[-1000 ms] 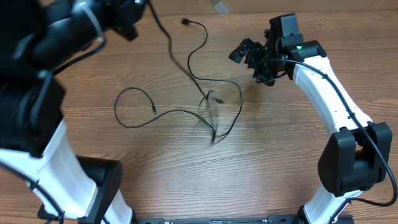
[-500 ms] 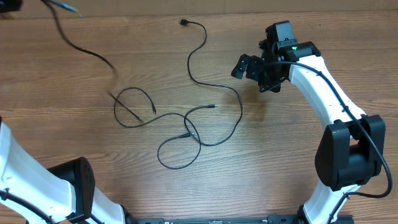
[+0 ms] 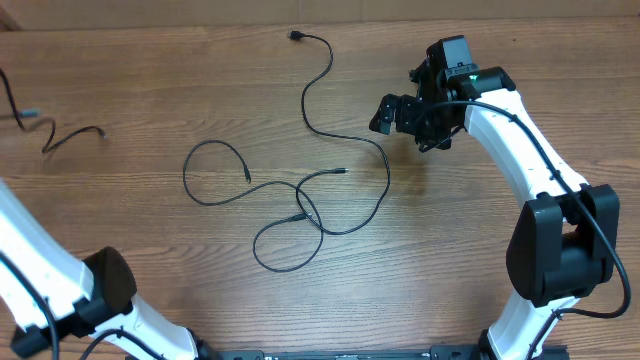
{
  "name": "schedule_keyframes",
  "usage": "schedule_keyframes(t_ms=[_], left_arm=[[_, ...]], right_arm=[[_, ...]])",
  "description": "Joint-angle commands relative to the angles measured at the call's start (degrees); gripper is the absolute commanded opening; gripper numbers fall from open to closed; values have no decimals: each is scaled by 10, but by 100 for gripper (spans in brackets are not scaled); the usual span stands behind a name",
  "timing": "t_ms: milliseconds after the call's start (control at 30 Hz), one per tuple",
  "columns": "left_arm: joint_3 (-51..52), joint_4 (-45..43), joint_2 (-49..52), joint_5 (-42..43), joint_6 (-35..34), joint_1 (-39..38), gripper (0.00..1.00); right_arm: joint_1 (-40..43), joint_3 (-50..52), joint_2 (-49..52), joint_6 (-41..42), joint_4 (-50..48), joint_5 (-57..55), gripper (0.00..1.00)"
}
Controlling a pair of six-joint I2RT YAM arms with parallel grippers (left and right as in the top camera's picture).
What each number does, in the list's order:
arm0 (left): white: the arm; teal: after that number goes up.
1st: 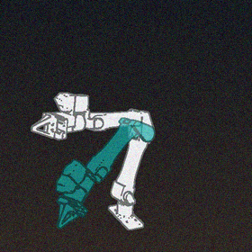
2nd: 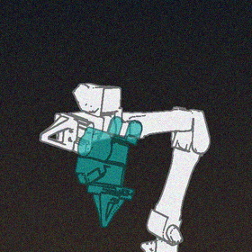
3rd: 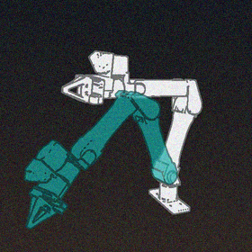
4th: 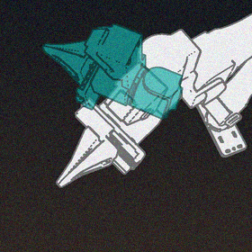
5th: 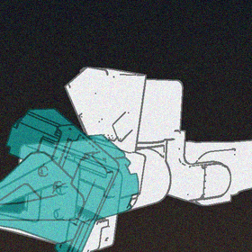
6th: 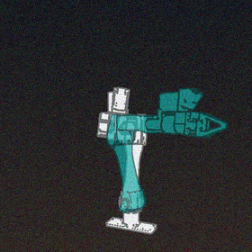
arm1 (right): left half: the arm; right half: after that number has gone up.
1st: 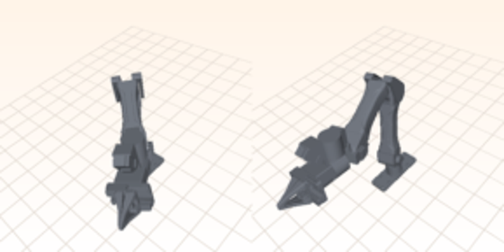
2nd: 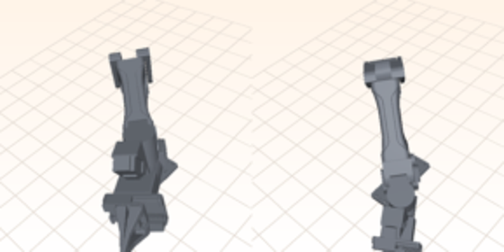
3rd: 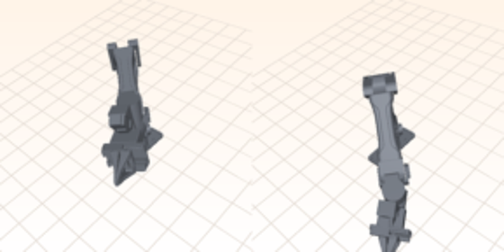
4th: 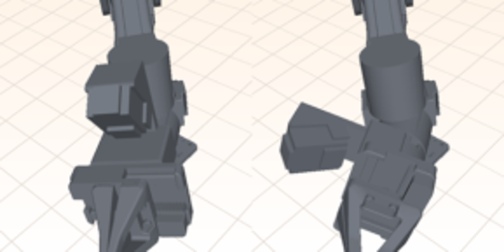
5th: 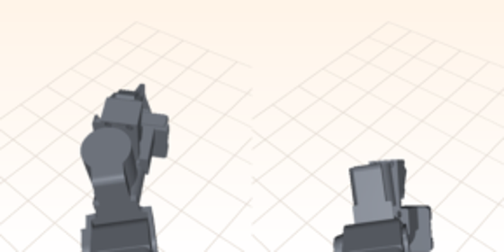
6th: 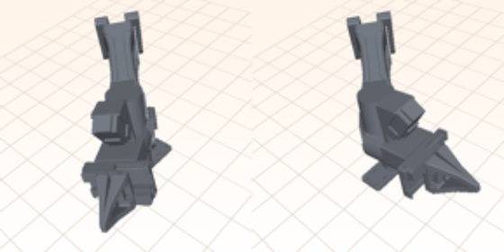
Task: Untangle cables
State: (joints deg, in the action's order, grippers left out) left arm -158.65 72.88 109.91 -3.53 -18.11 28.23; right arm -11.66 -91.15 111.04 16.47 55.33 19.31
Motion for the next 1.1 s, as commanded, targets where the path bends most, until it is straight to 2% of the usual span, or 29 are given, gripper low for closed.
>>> schedule_keyframes(t_ms=[0, 33, 67, 100, 333, 433, 533, 633, 900, 1000, 1067], left_arm=[[84, 2, 45, -106, -19, 0, 45], [114, 10, 70, -122, -23, 2, 64], [123, 14, 80, -121, -28, 3, 78], [132, 23, 95, -121, -42, 6, 99], [134, 33, 111, -109, -53, 2, 100], [134, 31, 92, -40, -27, -9, 100], [134, 40, 75, 59, 27, -33, 96], [134, 63, 71, 110, 76, -69, 93], [187, 104, 71, 122, 163, -249, 92], [236, 85, 71, 129, 178, -324, 92], [285, 37, 71, 141, 176, -374, 92]], right_arm=[[1, 5, -1, -5, 7, 5, 100], [1, 5, -1, -5, 8, 5, 100], [1, 5, -1, -5, 8, 5, 100], [0, 5, -1, -5, 8, 5, 100], [5, 2, -2, -10, 12, 5, 100], [17, -16, -8, -17, 28, 5, 100], [43, -47, -28, -18, 52, 5, 100], [68, -69, -44, -18, 67, 5, 100], [156, -92, -58, -20, 113, 5, 100], [178, -92, -58, -20, 123, 5, 100], [192, -92, -58, -23, 127, 5, 100]])
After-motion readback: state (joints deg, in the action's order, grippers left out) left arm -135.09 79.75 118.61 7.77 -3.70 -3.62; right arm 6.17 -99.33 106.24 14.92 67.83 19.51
